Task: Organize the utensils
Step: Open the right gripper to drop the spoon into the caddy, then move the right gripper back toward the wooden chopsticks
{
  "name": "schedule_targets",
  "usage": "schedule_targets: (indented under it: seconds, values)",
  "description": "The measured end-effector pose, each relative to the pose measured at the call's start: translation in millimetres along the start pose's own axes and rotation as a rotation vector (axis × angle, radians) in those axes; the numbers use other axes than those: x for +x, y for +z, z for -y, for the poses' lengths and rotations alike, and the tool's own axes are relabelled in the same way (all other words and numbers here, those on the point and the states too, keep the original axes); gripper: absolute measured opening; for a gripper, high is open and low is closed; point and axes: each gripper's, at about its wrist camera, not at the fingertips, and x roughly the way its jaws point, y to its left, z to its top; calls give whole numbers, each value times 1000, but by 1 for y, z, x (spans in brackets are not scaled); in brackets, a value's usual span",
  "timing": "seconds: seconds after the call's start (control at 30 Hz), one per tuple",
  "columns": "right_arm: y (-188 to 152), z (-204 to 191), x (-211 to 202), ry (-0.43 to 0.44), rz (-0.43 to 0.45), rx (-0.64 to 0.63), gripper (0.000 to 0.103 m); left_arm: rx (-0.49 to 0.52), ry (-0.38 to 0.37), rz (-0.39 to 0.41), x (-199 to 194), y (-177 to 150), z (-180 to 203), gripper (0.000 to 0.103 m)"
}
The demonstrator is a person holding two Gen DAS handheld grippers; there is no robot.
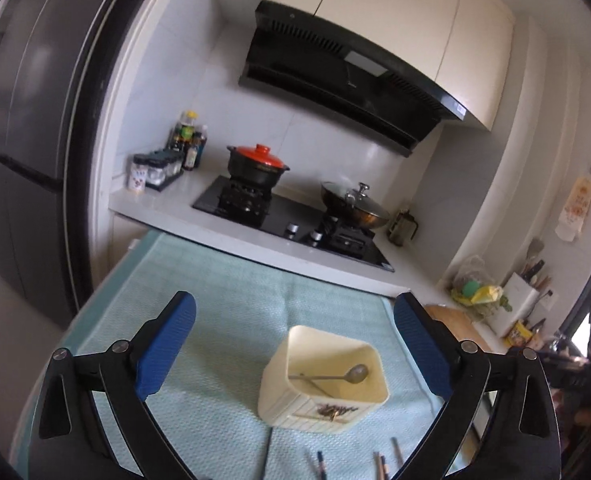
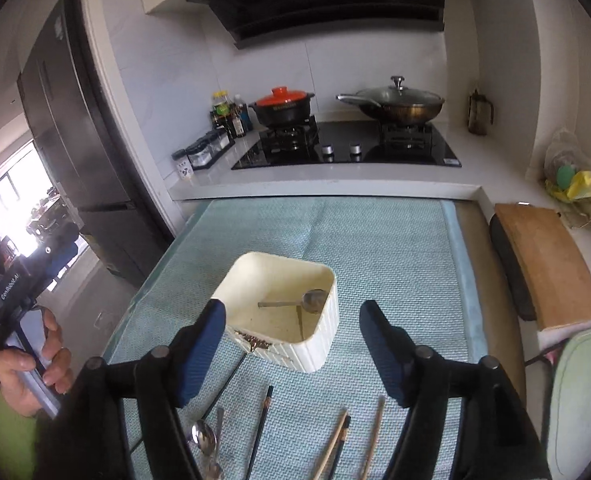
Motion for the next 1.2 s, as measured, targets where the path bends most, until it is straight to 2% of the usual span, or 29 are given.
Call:
schedule_targets:
  seconds: [0.1, 0.2, 0.27, 0.4, 0.43, 0.47, 0.5, 0.57, 0.67, 0.77, 0.87, 0.97, 1.2]
  values:
    - [-22, -10, -52, -30, 87, -36, 79, 9, 6, -9, -42, -21, -10, 100]
    - [-49, -19, -94, -48, 170, -67, 83, 6, 10, -77, -74, -48, -24, 100]
    - [-70, -25, -116, -73, 228, -83, 84, 62, 54, -121, -91, -67, -27, 100]
    - [-117, -33, -148, -101, 302, -106, 87, 201, 205, -206, -117, -112, -27, 103]
    - [-128, -35, -151, -102, 309, -114, 92, 209, 227, -210, -123, -123, -28, 103]
    - [-140, -37, -154, -101, 318, -124, 103, 210, 242, -218, -129, -133, -29, 103]
    - [-152, -37, -156, -105, 323, -130, 103, 200, 239, -234, -133, -142, -31, 103]
    - [-173, -38, -151, -117, 301, -115, 103, 170, 191, -258, -143, -158, -34, 103]
    - [-207, -36, -138, -90, 224, -73, 103, 128, 137, -284, -159, -178, -34, 103]
    - [-237, -39, -122, -100, 153, -69, 103, 119, 99, -308, -169, -195, -30, 103]
    - [-262, -43, -110, -97, 107, -56, 103, 160, 97, -318, -174, -209, -22, 103]
    - [-280, -47, -100, -73, 51, -46, 103, 177, 105, -365, -169, -221, -19, 103]
    - [-298, -49, -74, -31, -47, -12, 102, 131, 93, -425, -157, -234, -27, 102]
